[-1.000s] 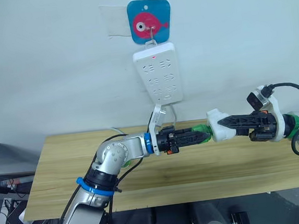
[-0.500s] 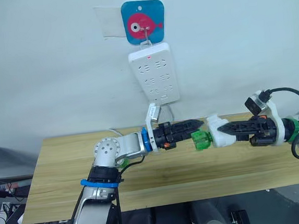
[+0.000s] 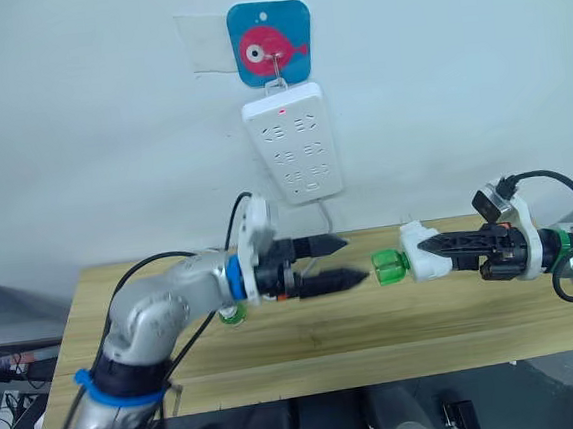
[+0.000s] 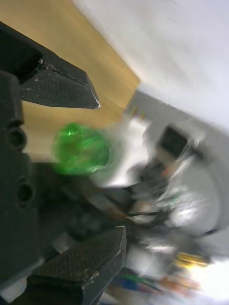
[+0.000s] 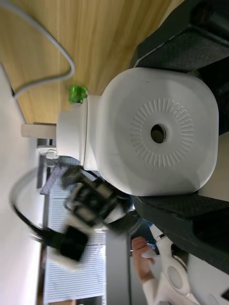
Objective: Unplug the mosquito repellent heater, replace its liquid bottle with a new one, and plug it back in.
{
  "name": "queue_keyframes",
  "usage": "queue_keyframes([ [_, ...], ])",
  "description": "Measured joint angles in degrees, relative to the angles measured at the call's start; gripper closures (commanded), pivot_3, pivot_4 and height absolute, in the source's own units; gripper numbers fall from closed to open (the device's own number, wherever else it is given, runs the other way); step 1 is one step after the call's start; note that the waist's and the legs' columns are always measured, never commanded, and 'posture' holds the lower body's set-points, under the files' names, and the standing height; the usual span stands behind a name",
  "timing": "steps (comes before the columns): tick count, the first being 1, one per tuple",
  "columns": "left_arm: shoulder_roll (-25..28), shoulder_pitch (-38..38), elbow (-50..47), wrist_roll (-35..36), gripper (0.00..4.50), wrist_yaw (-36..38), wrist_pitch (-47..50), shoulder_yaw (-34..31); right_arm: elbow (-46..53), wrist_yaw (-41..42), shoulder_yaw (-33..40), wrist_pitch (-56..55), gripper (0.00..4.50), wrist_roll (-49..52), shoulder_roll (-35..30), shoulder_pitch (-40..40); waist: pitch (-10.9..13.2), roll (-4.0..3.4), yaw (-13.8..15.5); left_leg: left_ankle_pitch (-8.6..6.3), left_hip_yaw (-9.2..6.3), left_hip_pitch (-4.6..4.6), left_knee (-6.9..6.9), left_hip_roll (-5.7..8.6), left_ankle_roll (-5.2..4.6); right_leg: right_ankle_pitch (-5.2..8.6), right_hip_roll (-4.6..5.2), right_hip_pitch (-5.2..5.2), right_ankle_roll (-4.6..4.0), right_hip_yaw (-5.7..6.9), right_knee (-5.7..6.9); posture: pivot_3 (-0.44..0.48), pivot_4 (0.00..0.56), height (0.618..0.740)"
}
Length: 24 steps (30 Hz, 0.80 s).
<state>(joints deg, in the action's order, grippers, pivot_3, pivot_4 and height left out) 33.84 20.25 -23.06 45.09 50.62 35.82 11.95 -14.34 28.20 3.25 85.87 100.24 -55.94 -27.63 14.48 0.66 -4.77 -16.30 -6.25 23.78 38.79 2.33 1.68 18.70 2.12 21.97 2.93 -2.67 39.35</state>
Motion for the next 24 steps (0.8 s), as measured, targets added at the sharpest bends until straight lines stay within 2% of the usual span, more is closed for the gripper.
queue_keyframes([
  [4, -2.14, -3.51, 7.11, -21.85, 0.01, 6.89, -33.24, 4.5, -0.84, -0.07, 0.02, 0.64, 1.5, 0.03, 1.02, -0.72, 0.0, 0.0, 1.21, -0.08, -0.09, 0.04, 0.1, -0.02, -0.16, -0.07, 0.06, 0.01, 0.04, 0.02, 0.01, -0.092, 0.236, 0.74],
  [7, -5.77, -1.99, 16.34, -35.05, 0.01, 5.59, -57.91, 5.06, -1.13, -0.13, 0.07, 1.01, 1.5, 0.14, 1.31, -1.43, 0.0, 0.0, 2.15, -0.1, -0.12, 0.1, 0.13, -0.01, -0.23, -0.19, 0.09, 0.01, 0.14, 0.04, -0.12, -0.097, 0.232, 0.74],
  [11, -9.53, 2.02, 26.5, -46.37, 0.01, 0.97, -83.12, 5.17, -1.14, -0.98, 0.06, 1.11, 1.5, 1.66, 1.41, -1.7, 0.0, 0.0, 2.57, -0.07, -0.04, 0.2, 0.13, 0.03, -0.2, -0.26, 0.17, 0.02, 0.22, 0.01, -0.35, -0.099, 0.231, 0.74],
  [14, -11.01, 4.39, 32.04, -52.08, 0.01, -3.18, -93.0, 5.07, -1.13, -1.9, 0.04, 0.98, 1.5, 3.37, 1.33, -1.64, 0.0, 0.0, 2.49, -0.07, -0.01, 0.21, 0.12, 0.02, -0.2, -0.26, 0.17, 0.04, 0.22, 0.0, -0.33, -0.102, 0.233, 0.74],
  [17, -13.83, 7.37, 37.55, -58.56, 0.01, -8.51, -98.77, 4.72, -0.91, -3.54, -0.35, 0.22, 1.5, 7.07, 1.18, -1.54, 0.0, 0.01, 2.46, -0.1, -0.01, 0.23, 0.16, 0.02, -0.28, -0.27, 0.17, 0.05, 0.23, 0.02, -0.26, -0.103, 0.234, 0.74],
  [24, -16.08, 13.3, 45.47, -66.71, 0.01, -16.82, -102.39, 5.55, 1.7, -4.5, -1.18, -0.67, 1.5, 10.5, 0.71, -0.7, 0.0, 0.02, 1.89, -0.08, -0.04, 0.22, 0.17, 0.02, -0.43, -0.27, 0.17, 0.05, 0.24, 0.04, -0.16, -0.111, 0.24, 0.74],
])
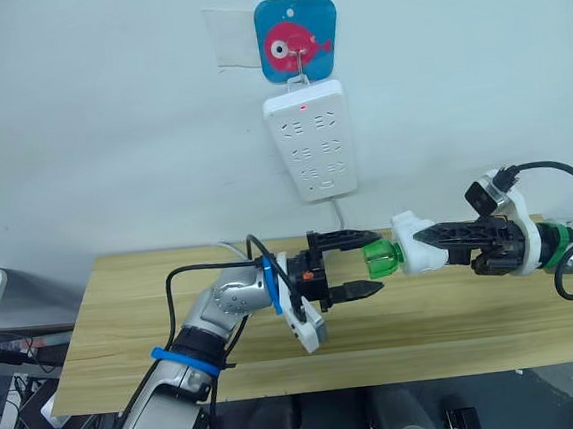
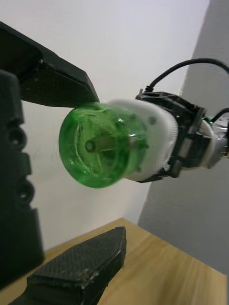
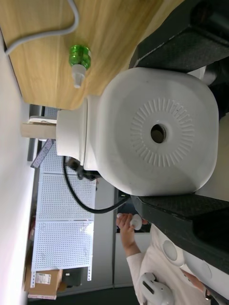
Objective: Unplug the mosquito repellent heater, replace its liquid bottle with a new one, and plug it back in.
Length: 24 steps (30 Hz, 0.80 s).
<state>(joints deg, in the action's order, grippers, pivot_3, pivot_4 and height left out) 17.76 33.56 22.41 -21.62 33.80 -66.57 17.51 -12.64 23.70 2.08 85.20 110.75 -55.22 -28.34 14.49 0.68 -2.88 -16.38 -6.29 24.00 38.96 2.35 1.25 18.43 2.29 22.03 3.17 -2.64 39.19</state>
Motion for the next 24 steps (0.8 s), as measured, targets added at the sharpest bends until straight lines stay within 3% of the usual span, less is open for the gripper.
queue_keyframes([
  [9, 0.37, 2.3, 2.33, -4.25, 0.01, -7.61, -3.6, 0.32, 0.04, -0.19, -0.09, -1.05, 1.5, 0.19, -0.1, 0.25, 0.0, 0.0, -0.43, 0.0, -0.02, 0.0, -0.01, -0.01, 0.0, 0.0, 0.0, 0.01, 0.0, -0.01, -0.01, -0.114, 0.248, 0.74],
  [20, 1.09, 2.57, 0.89, -4.77, 0.01, -10.13, -3.74, 2.33, -1.25, -1.33, -0.25, -1.31, 1.5, 0.19, -0.07, -0.34, 0.0, 0.0, -0.44, 0.0, -0.03, 0.01, -0.01, -0.01, 0.0, 0.0, 0.01, 0.01, 0.0, -0.02, -0.02, -0.118, 0.251, 0.74],
  [24, 1.52, 2.61, 0.87, -4.8, 0.84, -10.59, -3.67, 2.91, -1.25, -1.33, -0.26, -1.14, 1.5, 0.19, -0.07, -0.35, 0.0, 0.0, -0.45, 0.0, -0.03, 0.01, -0.01, -0.01, 0.0, 0.0, 0.01, 0.01, 0.0, -0.01, -0.02, -0.122, 0.252, 0.74],
])
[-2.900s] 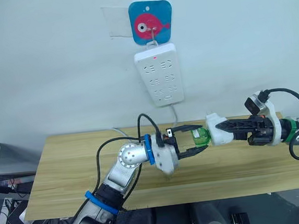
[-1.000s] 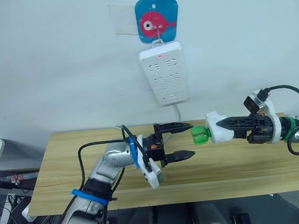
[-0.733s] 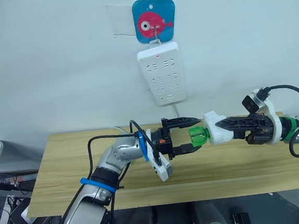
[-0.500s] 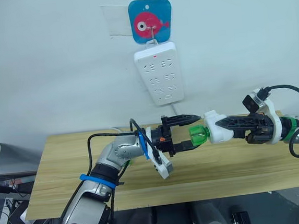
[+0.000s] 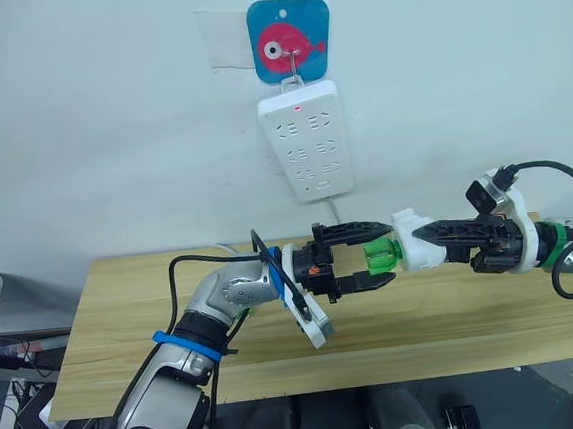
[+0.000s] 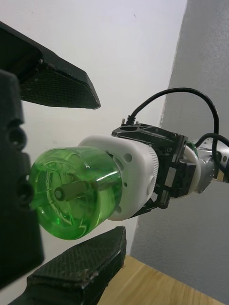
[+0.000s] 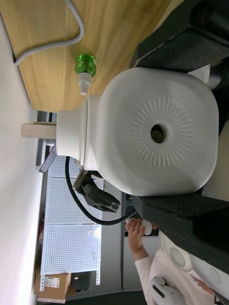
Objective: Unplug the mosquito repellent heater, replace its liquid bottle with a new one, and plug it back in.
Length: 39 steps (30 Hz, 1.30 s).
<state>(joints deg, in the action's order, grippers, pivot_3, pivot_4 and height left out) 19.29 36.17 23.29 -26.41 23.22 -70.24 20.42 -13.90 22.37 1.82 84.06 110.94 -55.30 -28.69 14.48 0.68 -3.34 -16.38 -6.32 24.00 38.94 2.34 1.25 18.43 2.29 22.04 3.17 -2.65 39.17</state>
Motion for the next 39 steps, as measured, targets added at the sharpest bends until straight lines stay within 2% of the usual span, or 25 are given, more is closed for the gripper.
queue_keyframes([
  [4, 0.7, 0.11, 0.7, -0.73, 2.04, -0.31, 1.04, 0.38, -0.04, 0.0, -0.08, 0.07, 1.5, -0.01, 0.0, -0.28, 0.0, 0.0, -0.05, 0.0, -0.01, 0.0, 0.0, 0.0, 0.0, 0.0, 0.0, 0.0, 0.0, 0.0, 0.01, -0.124, 0.251, 0.74],
  [5, 0.68, 0.23, 0.88, -0.74, 2.22, -0.45, 1.1, 0.4, -0.13, 0.0, -0.17, 0.04, 1.5, 0.0, 0.0, -0.3, 0.0, 0.0, -0.06, 0.0, -0.01, 0.0, 0.0, 0.0, 0.0, 0.0, 0.0, 0.0, 0.0, 0.0, 0.0, -0.124, 0.251, 0.74],
  [13, 0.62, 1.85, 2.72, -1.09, 2.23, -1.61, 1.22, 0.65, -0.87, 0.01, -0.27, -0.4, 1.5, -0.01, 0.01, -1.04, 0.0, 0.0, -0.09, 0.0, 0.0, 0.0, 0.0, 0.0, 0.0, 0.0, 0.0, 0.0, 0.0, -0.01, 0.0, -0.126, 0.253, 0.74],
  [15, 0.65, 1.84, 3.06, 1.29, 2.23, -0.86, 2.05, 1.73, -0.93, 0.01, -0.24, -0.55, 1.5, -0.01, 0.0, -1.04, 0.0, 0.0, -0.1, 0.0, -0.01, 0.0, 0.0, 0.0, 0.0, 0.0, 0.0, 0.0, 0.0, 0.0, 0.0, -0.126, 0.253, 0.74],
  [17, 1.09, 0.64, 1.17, 13.2, 2.23, 5.51, 7.52, 5.92, -0.99, 0.04, -0.14, -0.8, 1.5, 0.0, -0.08, -1.06, 0.0, 0.0, -0.13, 0.0, -0.03, 0.01, 0.0, -0.01, 0.0, 0.0, 0.02, 0.01, 0.0, -0.01, -0.01, -0.126, 0.244, 0.74],
  [19, 1.88, -2.53, -4.52, 28.28, 2.23, 14.46, 18.31, 9.53, -0.83, 0.06, -0.19, -0.61, 1.5, 0.05, -0.57, -0.87, -0.03, -0.05, -0.37, 0.08, -0.14, 0.07, 0.0, -0.02, 0.13, -0.01, 0.08, 0.04, -0.01, -0.1, -0.11, -0.126, 0.241, 0.74],
  [21, 2.2, -6.5, -13.36, 44.15, 2.23, 21.28, 36.57, 11.14, -0.43, 0.02, -0.17, -0.73, 1.5, 0.09, -1.29, -0.61, -0.06, -0.1, -0.55, 0.11, -0.33, 0.24, 0.0, -0.02, 0.19, 0.0, 0.14, 0.14, -0.03, -0.1, -0.15, -0.128, 0.237, 0.74],
  [24, 4.23, -8.08, -23.92, 61.38, 2.23, 22.93, 61.81, 10.58, 0.11, 0.41, 0.1, -0.95, 1.5, 0.07, -2.0, -0.59, -0.07, -0.13, -0.68, 0.12, -0.58, 0.38, 0.03, -0.01, 0.19, -0.03, 0.11, 0.2, -0.07, 0.11, -0.13, -0.128, 0.236, 0.74],
  [26, 5.76, -8.08, -29.06, 72.46, 2.23, 21.97, 76.66, 8.7, 1.13, 1.67, 0.23, -0.56, 1.5, -0.35, -2.17, -0.54, -0.1, -0.17, -0.91, 0.11, -0.63, 0.39, 0.03, -0.01, 0.15, -0.03, 0.07, 0.19, -0.08, 0.15, -0.12, -0.128, 0.236, 0.74],
  [27, 6.21, -8.09, -31.19, 81.56, 2.23, 19.82, 87.67, 6.55, 1.85, 2.68, 0.38, -0.39, 1.5, -1.17, -2.27, -0.48, -0.14, -0.24, -1.11, 0.1, -0.64, 0.39, 0.04, 0.0, 0.12, -0.03, 0.07, 0.17, -0.08, 0.17, -0.12, -0.128, 0.236, 0.74],
  [29, 6.16, -8.15, -31.76, 88.5, 2.23, 17.47, 95.68, 4.72, 2.31, 3.46, 0.4, -0.24, 1.5, -1.87, -2.29, -0.16, -0.14, -0.24, -1.29, 0.11, -0.64, 0.39, 0.05, 0.03, 0.12, -0.03, 0.05, 0.17, -0.08, 0.18, -0.12, -0.115, 0.231, 0.74],
  [31, 5.76, -8.25, -31.12, 100.94, 2.23, 12.45, 107.58, 1.4, 2.72, 4.86, 0.38, 0.28, 1.5, -2.9, -2.28, 0.18, -0.13, -0.24, -1.46, 0.17, -0.57, 0.37, 0.07, 0.07, 0.2, -0.03, -0.04, 0.18, -0.08, 0.23, -0.04, -0.115, 0.229, 0.74],
  [35, 4.71, -8.95, -29.0, 115.58, 2.23, 5.3, 119.26, -3.01, 4.22, 6.89, 0.38, 0.88, 1.5, -3.9, -2.29, 0.16, -0.13, -0.23, -1.66, 0.19, -0.34, 0.21, 0.08, 0.05, 0.19, -0.03, -0.14, 0.19, -0.07, 0.23, 0.19, -0.119, 0.23, 0.74],
  [39, 2.43, -10.55, -22.14, 132.02, 2.23, -4.19, 127.28, -4.93, 4.9, 7.01, -0.31, 0.91, 1.5, -3.92, -2.33, -0.21, -0.11, -0.18, -1.63, 0.18, -0.14, 0.0, 0.16, 0.04, 0.12, -0.02, -0.13, 0.14, -0.06, 0.05, 0.42, -0.119, 0.233, 0.74],
])
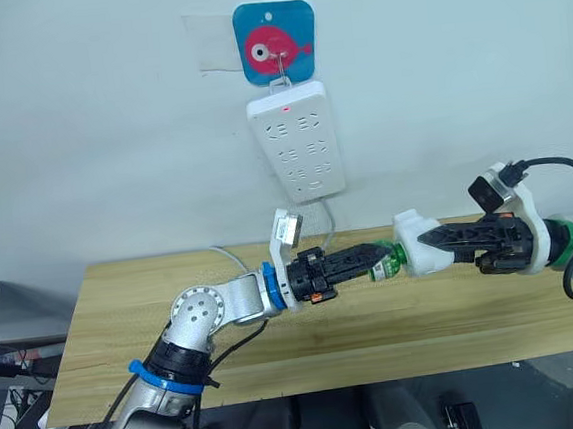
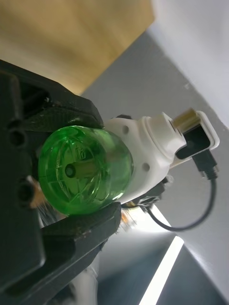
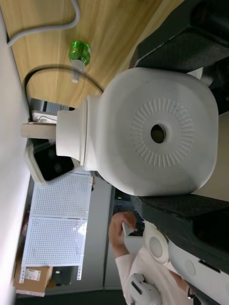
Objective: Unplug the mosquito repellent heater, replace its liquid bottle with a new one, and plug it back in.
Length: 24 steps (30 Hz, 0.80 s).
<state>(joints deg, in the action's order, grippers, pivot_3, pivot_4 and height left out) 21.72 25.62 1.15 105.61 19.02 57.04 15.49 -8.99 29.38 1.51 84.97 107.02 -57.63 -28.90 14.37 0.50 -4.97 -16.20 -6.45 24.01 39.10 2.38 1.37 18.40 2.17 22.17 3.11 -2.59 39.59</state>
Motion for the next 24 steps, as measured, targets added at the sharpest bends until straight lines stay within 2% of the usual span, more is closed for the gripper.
queue_keyframes([
  [4, -0.75, -0.84, 2.96, 4.75, 2.23, -4.83, 4.96, -2.82, -0.28, -0.53, -0.62, 0.08, 1.5, -0.27, -0.31, 0.21, 0.0, 0.0, 0.05, 0.02, 0.05, -0.04, 0.0, 0.01, 0.02, 0.0, -0.01, 0.04, 0.0, -0.04, 0.1, -0.119, 0.239, 0.74],
  [9, -2.0, -0.87, 3.15, 4.93, 2.23, -8.41, 7.34, -6.01, -1.7, 0.45, -0.57, 0.57, 1.5, -1.83, -0.52, -0.36, 0.0, 0.0, 0.07, 0.04, 0.11, -0.04, 0.0, 0.0, 0.05, 0.0, -0.01, 0.04, 0.0, -0.08, 0.08, -0.113, 0.245, 0.74],
  [16, -1.63, -2.46, 3.26, 5.74, 2.23, -9.78, 9.55, -11.6, -5.09, 1.69, 0.21, 2.26, 1.5, -6.3, -1.11, -1.14, 0.0, 0.0, 0.12, 0.04, 0.13, -0.05, -0.01, 0.0, 0.05, 0.0, -0.01, 0.04, 0.0, -0.1, 0.07, -0.116, 0.249, 0.74],
  [22, 1.83, -4.55, 1.04, 5.94, 2.23, -9.46, 12.2, -13.83, -9.03, 2.02, 3.15, 2.85, 1.5, -13.11, -1.2, -1.88, 0.01, 0.01, 0.14, 0.03, 0.16, -0.06, -0.02, 0.0, 0.04, 0.0, -0.01, 0.04, 0.0, -0.13, 0.08, -0.118, 0.26, 0.74],
  [24, 3.6, -5.29, -1.16, 5.83, 2.23, -9.2, 12.4, -13.86, -8.44, 1.74, 3.96, 0.4, 1.5, -18.77, -1.19, -1.96, 0.01, 0.01, 0.13, 0.02, 0.14, -0.06, -0.03, -0.01, 0.02, 0.0, -0.01, 0.04, 0.0, -0.13, 0.08, -0.118, 0.26, 0.74],
])
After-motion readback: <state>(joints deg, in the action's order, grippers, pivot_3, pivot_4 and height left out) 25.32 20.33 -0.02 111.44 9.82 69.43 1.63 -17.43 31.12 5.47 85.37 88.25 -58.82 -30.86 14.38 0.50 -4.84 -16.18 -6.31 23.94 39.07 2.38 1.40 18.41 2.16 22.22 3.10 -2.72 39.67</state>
